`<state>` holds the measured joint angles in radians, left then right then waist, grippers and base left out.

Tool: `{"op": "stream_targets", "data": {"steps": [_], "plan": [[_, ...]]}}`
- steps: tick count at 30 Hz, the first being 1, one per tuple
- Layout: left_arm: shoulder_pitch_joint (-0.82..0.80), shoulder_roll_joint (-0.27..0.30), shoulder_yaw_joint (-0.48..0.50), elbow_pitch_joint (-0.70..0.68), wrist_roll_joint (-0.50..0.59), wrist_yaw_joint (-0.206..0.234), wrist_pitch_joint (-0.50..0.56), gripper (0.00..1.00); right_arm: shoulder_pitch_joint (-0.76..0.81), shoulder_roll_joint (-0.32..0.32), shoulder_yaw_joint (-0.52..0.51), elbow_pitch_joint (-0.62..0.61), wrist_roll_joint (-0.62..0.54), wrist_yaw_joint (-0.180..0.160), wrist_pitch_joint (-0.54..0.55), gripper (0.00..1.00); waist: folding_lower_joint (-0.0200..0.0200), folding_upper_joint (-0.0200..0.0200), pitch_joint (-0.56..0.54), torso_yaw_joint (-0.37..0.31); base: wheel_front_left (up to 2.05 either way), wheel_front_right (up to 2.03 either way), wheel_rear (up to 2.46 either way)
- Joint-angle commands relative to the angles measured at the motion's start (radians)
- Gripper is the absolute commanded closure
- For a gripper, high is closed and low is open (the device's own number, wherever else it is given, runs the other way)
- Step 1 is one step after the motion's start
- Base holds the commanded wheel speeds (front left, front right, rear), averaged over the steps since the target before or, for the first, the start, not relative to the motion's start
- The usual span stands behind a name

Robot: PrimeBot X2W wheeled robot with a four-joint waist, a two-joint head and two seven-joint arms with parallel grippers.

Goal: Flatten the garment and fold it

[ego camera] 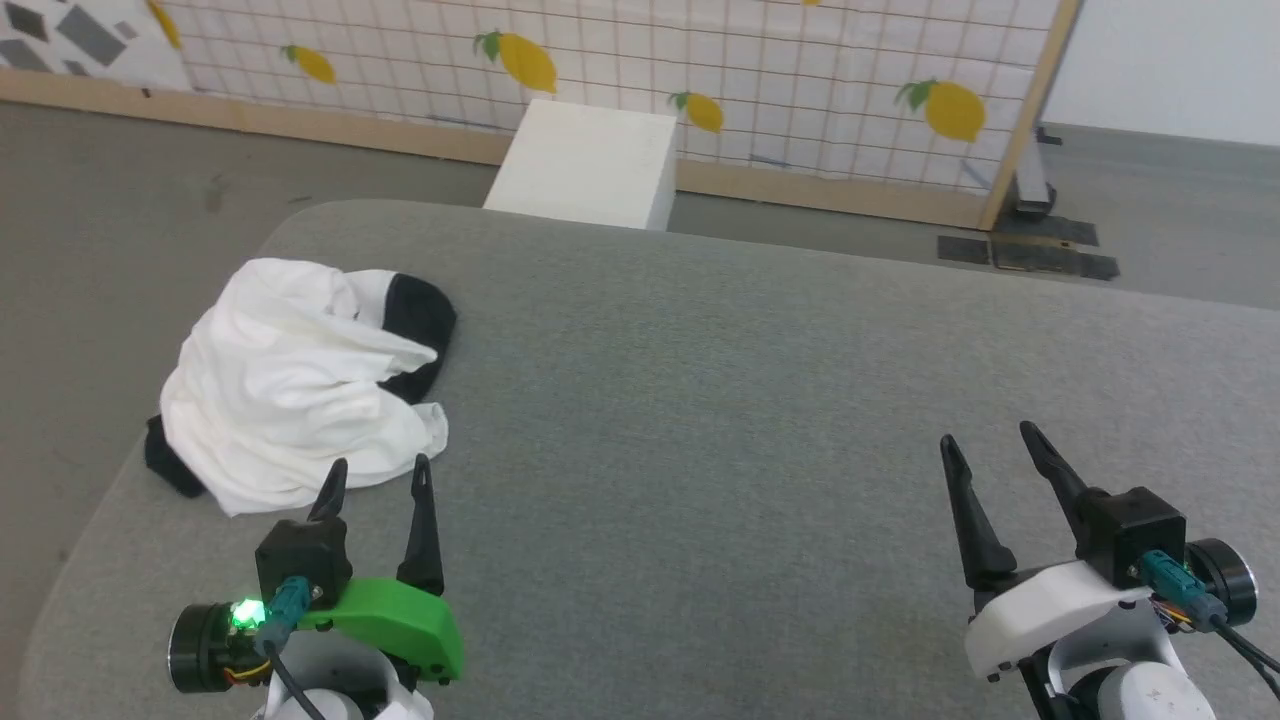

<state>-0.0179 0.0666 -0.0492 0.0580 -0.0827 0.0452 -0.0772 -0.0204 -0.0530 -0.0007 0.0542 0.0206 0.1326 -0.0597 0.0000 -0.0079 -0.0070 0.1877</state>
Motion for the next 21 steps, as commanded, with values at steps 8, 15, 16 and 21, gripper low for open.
{"op": "stream_targets", "data": {"steps": [8, 15, 16, 21], "plan": [[-0.017, 0.013, -0.01, 0.011, -0.02, 0.021, -0.025, 0.0, -0.021, 0.001, 0.003, 0.013, 0.01, -0.001, -0.019, 0.0, 0.0, 0.003, 0.002, 0.091, 0.0, 0.0, 0.0], [-0.013, 0.018, -0.014, 0.015, -0.036, 0.036, -0.039, 0.0, -0.025, 0.001, 0.006, 0.022, 0.016, -0.001, -0.031, 0.0, 0.0, 0.0034, 0.0, 0.134, -0.07, -0.07, -0.07], [-0.013, 0.018, -0.015, 0.015, -0.037, 0.038, -0.041, 0.0, -0.025, 0.001, 0.006, 0.023, 0.017, -0.001, -0.032, 0.0, 0.0, 0.0034, -0.001, 0.138, -0.03, -0.03, -0.03], [-0.009, 0.023, -0.021, 0.019, -0.052, 0.054, -0.055, 0.0, -0.028, 0.001, 0.01, 0.03, 0.021, -0.001, -0.042, 0.0, 0.0, 0.0039, -0.002, 0.175, -0.01, -0.01, -0.01]]}}
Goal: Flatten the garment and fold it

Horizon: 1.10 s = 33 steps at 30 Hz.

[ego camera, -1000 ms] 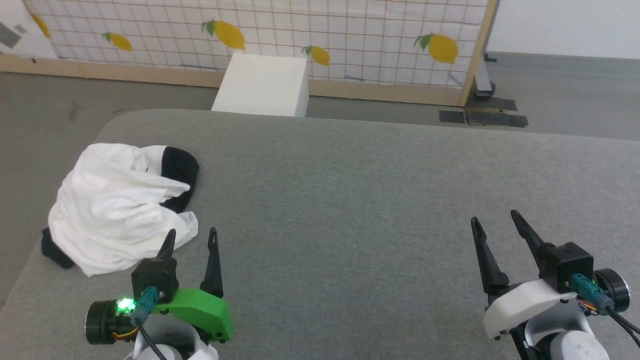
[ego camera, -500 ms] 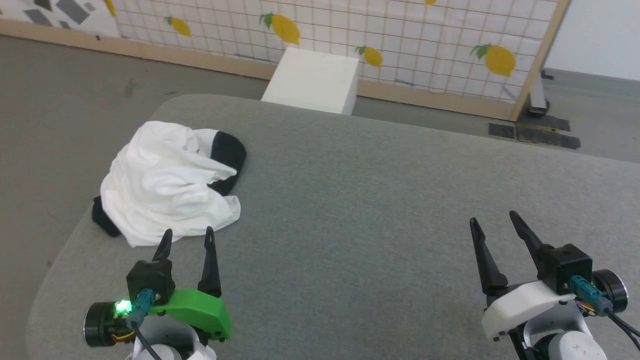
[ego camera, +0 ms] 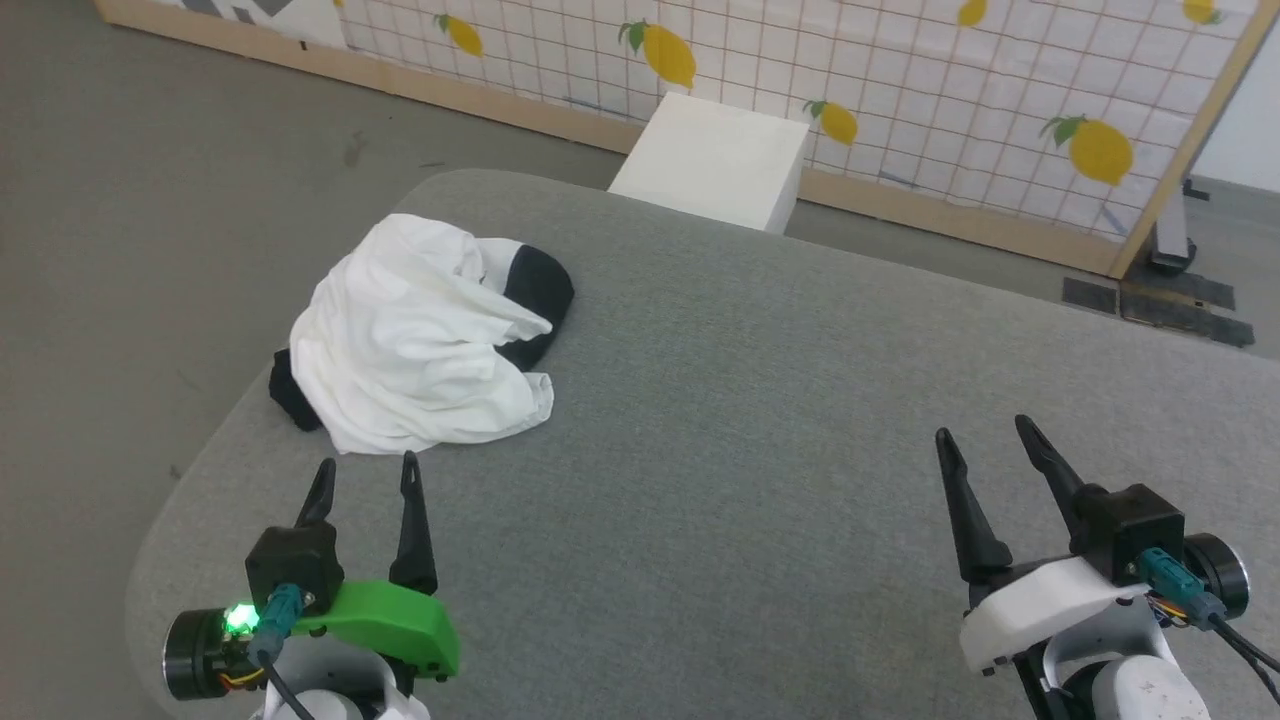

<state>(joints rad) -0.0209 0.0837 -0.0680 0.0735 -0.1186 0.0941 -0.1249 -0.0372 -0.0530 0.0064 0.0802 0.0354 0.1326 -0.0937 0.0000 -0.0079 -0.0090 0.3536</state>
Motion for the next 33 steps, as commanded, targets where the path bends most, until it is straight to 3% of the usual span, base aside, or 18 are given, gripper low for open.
{"op": "stream_targets", "data": {"steps": [1, 33], "plan": [[-0.006, 0.007, -0.003, 0.004, -0.019, 0.008, -0.01, 0.0, -0.012, 0.001, 0.004, 0.005, 0.007, -0.001, -0.009, 0.0, 0.0, 0.004, 0.0, 0.015, 0.0, 0.0, 0.0], [-0.007, 0.037, -0.043, 0.027, -0.088, 0.076, -0.069, 0.0, -0.026, 0.002, 0.01, 0.036, 0.035, -0.001, -0.058, 0.0, 0.0, 0.0059, 0.0, 0.173, 0.0, 0.0, 0.0]]}}
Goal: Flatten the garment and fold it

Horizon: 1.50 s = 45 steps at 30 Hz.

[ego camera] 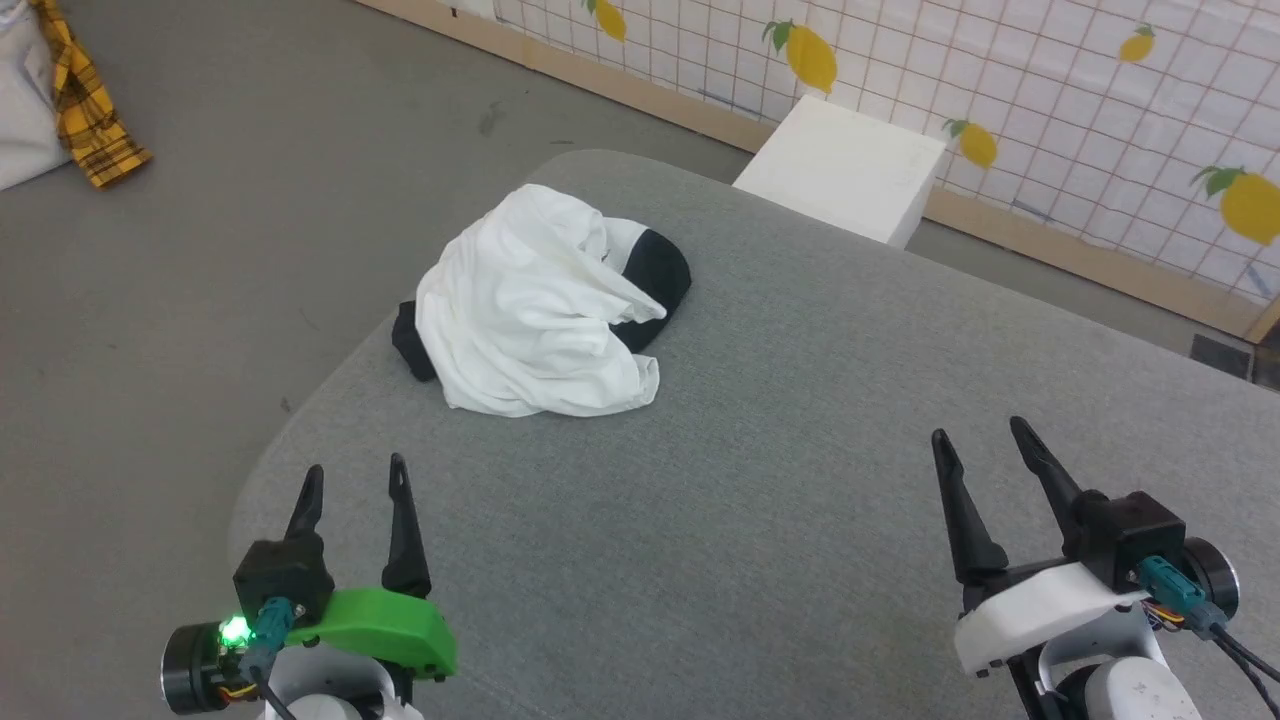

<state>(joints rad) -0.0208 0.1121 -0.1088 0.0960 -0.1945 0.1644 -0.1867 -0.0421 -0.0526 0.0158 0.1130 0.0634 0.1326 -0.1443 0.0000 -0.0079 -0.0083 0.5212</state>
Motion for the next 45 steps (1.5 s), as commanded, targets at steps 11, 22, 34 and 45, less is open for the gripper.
{"op": "stream_targets", "data": {"steps": [11, 22, 34, 45], "plan": [[-0.01, 0.02, -0.02, 0.018, -0.04, 0.027, -0.029, 0.0, -0.029, 0.002, 0.003, 0.018, 0.013, -0.002, -0.023, 0.0, 0.0, 0.0066, 0.0, 0.059, 0.0, 0.0, 0.0], [-0.012, 0.031, -0.039, 0.034, -0.067, 0.051, -0.052, 0.0, -0.036, 0.002, 0.008, 0.035, 0.021, -0.002, -0.043, 0.0, 0.0, 0.0072, -0.002, 0.113, 0.0, 0.0, 0.0], [-0.016, 0.045, -0.047, 0.036, -0.084, 0.066, -0.063, 0.0, -0.045, 0.002, 0.014, 0.05, 0.033, -0.002, -0.057, 0.0, 0.0, 0.0076, 0.002, 0.123, 0.0, 0.0, 0.0], [-0.326, 0.07, -0.012, 0.094, -0.19, -0.016, 0.056, 0.0, -0.126, 0.002, 0.028, -0.015, -0.023, -0.002, -0.013, 0.0, 0.0, 0.0076, 0.182, 0.018, 0.0, 0.0, 0.0]]}}
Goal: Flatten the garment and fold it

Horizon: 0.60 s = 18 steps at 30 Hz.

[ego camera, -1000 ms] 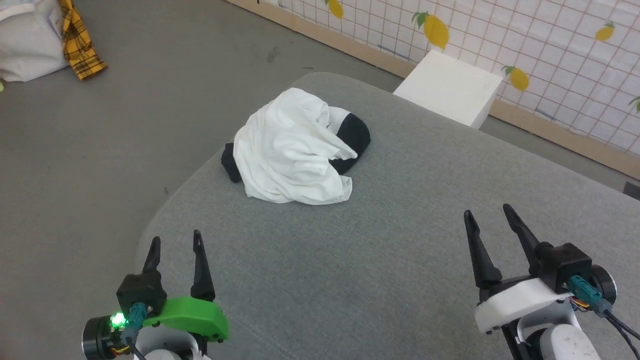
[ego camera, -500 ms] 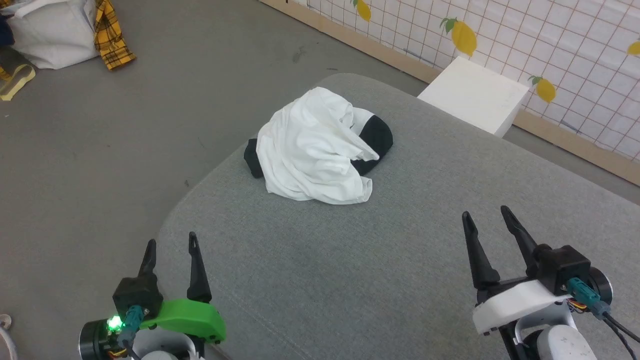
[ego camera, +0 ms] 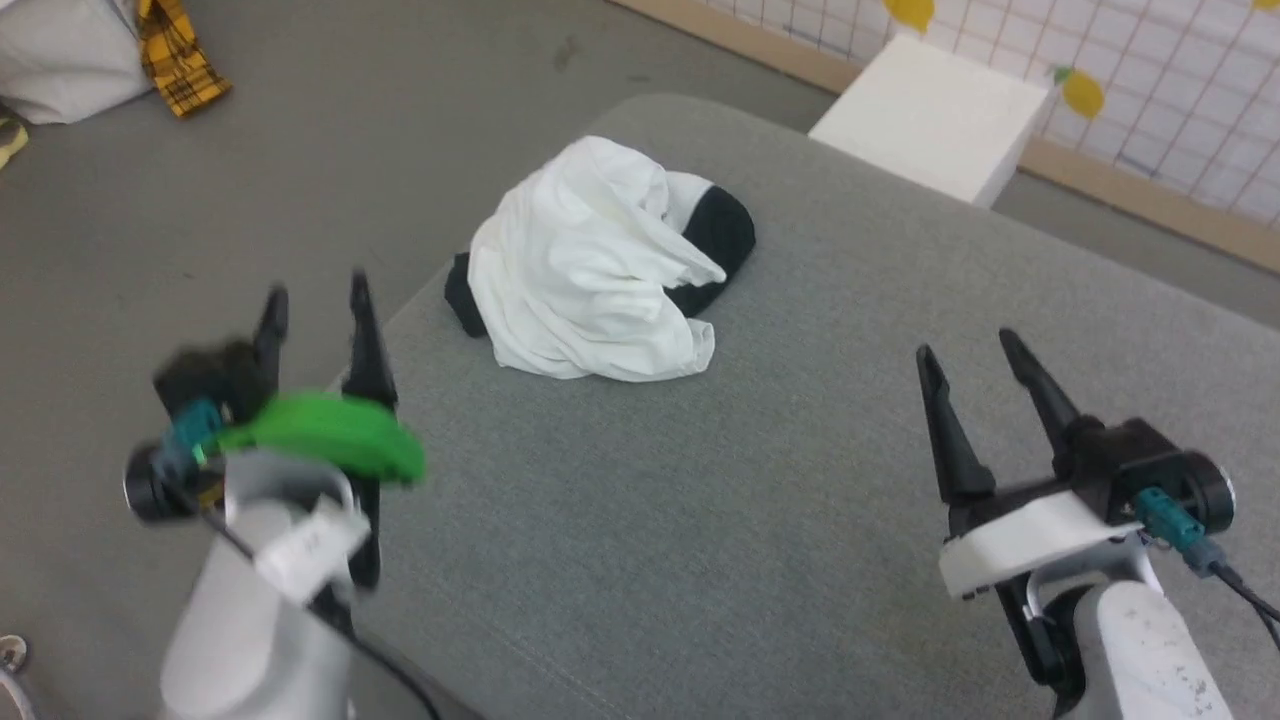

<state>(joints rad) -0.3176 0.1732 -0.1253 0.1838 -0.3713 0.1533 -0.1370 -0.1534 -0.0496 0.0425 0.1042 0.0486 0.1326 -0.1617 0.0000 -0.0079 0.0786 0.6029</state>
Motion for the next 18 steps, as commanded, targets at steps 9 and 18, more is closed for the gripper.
{"op": "stream_targets", "data": {"steps": [9, 18], "plan": [[-0.431, 0.06, 0.077, 0.212, -0.145, -0.063, 0.207, 0.0, -0.113, -0.001, 0.031, -0.089, -0.063, -0.002, 0.046, 0.0, 0.0, 0.0076, 0.334, -0.213, 0.0, 0.0, 0.0], [-0.603, 0.181, 0.144, 0.346, -0.248, -0.049, 0.514, 0.0, -0.182, -0.001, 0.035, -0.133, -0.077, -0.002, 0.049, 0.0, 0.0, 0.0076, 0.519, -0.35, 0.0, 0.0, 0.0]]}}
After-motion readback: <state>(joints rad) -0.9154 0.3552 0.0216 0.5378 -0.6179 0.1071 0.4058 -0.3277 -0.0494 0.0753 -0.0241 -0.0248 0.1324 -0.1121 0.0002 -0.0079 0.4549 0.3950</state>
